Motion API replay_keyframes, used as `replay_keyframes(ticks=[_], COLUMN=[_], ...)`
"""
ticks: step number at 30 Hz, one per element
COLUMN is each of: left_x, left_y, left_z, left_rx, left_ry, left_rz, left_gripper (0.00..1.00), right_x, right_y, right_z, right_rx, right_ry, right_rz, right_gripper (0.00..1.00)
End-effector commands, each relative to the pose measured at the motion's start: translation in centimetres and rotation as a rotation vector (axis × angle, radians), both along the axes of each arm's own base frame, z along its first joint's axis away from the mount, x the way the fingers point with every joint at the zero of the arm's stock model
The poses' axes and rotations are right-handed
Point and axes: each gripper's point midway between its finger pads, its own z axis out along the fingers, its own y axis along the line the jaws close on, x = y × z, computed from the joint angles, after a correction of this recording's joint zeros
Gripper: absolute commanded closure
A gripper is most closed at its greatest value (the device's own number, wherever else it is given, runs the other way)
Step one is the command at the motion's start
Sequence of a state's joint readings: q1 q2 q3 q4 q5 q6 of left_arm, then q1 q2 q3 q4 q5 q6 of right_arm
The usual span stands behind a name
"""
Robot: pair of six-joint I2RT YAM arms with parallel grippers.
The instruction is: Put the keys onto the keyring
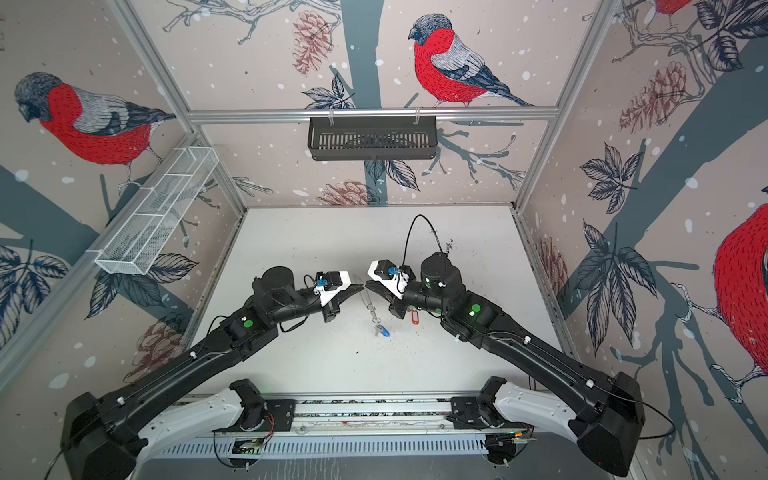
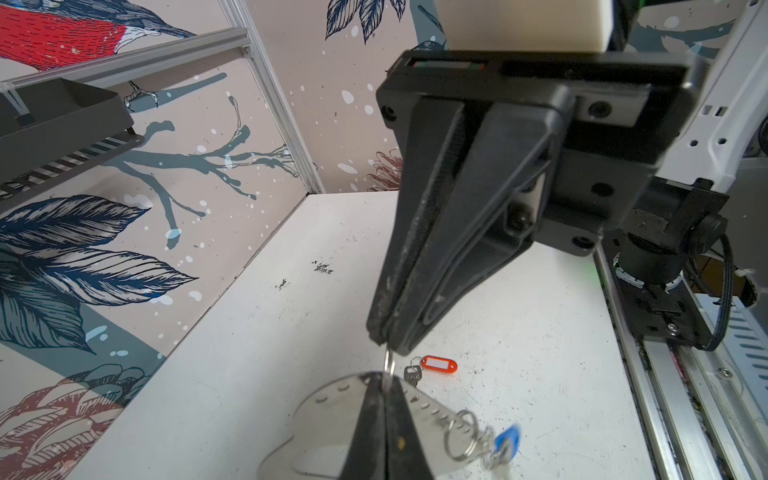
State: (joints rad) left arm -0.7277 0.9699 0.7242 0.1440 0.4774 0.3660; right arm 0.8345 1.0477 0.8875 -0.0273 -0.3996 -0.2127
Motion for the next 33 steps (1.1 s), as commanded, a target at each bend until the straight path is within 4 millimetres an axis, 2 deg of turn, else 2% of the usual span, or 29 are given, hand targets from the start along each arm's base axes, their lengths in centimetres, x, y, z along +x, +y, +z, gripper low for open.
replay_keyframes(ticks=[1, 14, 16, 22, 33], left_x=[-1.1, -1.3, -1.4, -1.4, -1.2], left_y=[-0.7, -0.1, 0.0, -0.1, -0.1], left_z=[2.8, 3.6, 3.7, 3.6, 3.1], left_rx=[-0.09, -0.126, -0.128, -0.125, -0.11], left_ry=[-0.078, -0.099, -0.097, -0.089, -0.075], left_rz=[-0.082, -0.069, -0.074, -0.082, -0.072], left_gripper=[1.0, 1.0, 1.0, 1.0, 1.0], right_x=[-1.2, -1.2, -1.2, -1.2, -1.4], right_y=[0.6, 0.5, 0.5, 0.6, -0.1], right_z=[0.8, 0.5, 0.6, 0.9, 2.1], right_rx=[0.031, 0.019, 0.021, 0.028, 0.054], right_ry=[-0.001, 0.002, -0.001, -0.007, -0.03], right_rz=[0.073, 0.075, 0.075, 0.077, 0.069], right_gripper=[0.87, 0.76, 0.76, 0.87, 0.87])
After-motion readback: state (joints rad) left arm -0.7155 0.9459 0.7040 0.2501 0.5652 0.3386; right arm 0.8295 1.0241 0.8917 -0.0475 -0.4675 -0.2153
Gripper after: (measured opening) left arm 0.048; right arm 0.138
